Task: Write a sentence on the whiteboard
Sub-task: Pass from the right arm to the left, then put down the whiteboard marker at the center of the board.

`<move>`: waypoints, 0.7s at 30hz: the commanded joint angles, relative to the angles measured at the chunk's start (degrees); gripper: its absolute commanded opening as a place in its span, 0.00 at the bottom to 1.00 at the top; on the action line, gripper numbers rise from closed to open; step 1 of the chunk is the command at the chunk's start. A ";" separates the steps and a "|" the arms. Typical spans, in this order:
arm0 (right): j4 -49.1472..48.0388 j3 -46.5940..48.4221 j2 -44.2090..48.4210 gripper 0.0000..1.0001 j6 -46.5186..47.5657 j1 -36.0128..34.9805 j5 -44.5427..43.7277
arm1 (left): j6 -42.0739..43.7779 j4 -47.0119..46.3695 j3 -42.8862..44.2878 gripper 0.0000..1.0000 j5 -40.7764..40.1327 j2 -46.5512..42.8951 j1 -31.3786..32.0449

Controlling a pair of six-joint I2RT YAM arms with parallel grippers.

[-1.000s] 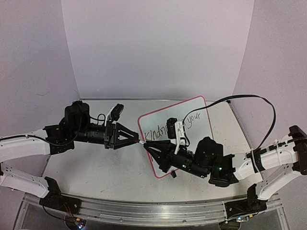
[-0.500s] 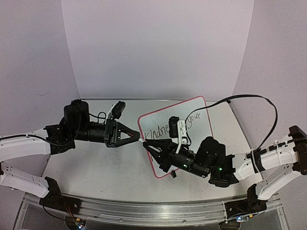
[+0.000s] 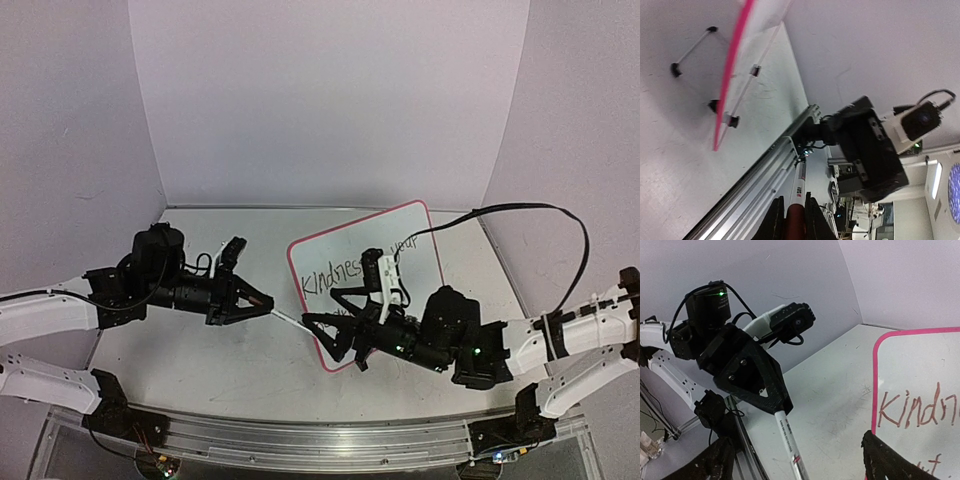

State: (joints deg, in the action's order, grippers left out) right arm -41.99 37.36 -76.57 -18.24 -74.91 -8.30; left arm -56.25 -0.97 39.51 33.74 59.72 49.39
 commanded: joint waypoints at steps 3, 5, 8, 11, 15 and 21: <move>7.60 -2.43 9.85 0.93 4.36 0.20 -0.90 | 2.15 16.15 -3.50 0.00 -1.20 -4.89 -9.92; 10.16 -2.65 11.97 0.94 4.94 0.21 -3.12 | 1.61 16.19 -4.62 0.00 -0.73 -3.62 -11.71; 12.31 -2.94 14.52 0.94 5.59 0.21 -6.54 | 2.74 16.13 -4.19 0.00 0.84 2.49 -12.21; 12.94 -2.99 15.87 0.94 6.17 0.19 -7.55 | 5.26 16.18 -3.32 0.00 2.00 8.46 -12.49; 13.02 -3.79 16.69 0.94 5.59 0.20 -9.16 | 8.58 16.09 -2.20 0.00 5.71 16.54 -13.46; 12.95 -5.59 18.28 0.94 4.57 0.19 -10.08 | 11.57 16.09 -1.32 0.08 7.39 24.87 -15.42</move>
State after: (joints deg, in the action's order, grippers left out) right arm -28.68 32.99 -60.38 -13.35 -74.89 -16.36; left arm -48.79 14.60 35.67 39.71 81.54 35.15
